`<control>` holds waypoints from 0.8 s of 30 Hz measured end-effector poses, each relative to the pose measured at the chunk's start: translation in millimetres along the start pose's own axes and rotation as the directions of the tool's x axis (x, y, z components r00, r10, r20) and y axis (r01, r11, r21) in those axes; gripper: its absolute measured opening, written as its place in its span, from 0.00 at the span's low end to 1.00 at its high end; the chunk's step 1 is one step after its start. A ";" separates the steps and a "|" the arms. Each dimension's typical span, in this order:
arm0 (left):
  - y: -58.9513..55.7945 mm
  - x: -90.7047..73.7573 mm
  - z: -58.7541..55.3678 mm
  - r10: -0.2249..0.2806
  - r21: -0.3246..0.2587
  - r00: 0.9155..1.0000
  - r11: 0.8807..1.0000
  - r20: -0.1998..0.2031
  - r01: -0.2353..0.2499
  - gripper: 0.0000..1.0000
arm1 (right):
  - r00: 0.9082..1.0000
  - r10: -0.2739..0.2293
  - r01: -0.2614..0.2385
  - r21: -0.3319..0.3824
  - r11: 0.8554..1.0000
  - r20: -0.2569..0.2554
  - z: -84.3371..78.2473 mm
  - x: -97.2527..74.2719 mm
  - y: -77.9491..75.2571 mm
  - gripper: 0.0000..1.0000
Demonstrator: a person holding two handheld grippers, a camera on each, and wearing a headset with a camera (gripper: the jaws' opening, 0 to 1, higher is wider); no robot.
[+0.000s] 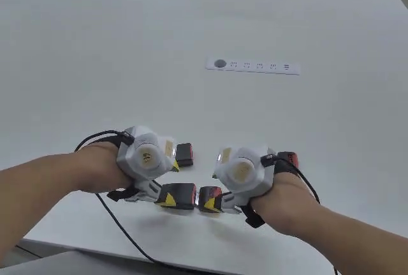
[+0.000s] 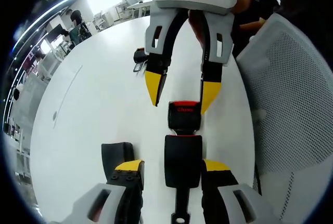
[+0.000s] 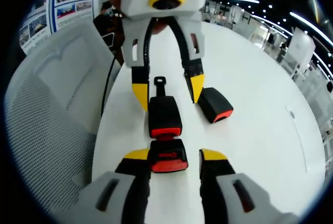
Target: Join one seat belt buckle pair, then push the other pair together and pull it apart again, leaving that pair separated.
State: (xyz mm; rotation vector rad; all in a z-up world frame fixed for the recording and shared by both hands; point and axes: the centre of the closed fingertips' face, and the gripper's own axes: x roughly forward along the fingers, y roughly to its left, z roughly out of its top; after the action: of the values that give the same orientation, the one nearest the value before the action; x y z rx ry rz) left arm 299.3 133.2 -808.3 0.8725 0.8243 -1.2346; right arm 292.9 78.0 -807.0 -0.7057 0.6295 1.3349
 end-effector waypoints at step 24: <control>78.1 10.6 -22.3 0.099 -0.074 0.994 0.992 -0.050 -0.103 0.47 | 0.992 -0.104 0.105 0.009 0.994 -0.077 -82.3 -56.4 -93.1 0.39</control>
State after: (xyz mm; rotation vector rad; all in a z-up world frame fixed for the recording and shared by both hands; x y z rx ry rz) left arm 376.7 157.4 -819.3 0.8723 0.8488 -1.0911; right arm 376.9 -29.5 -808.3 -0.7716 0.6529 1.2107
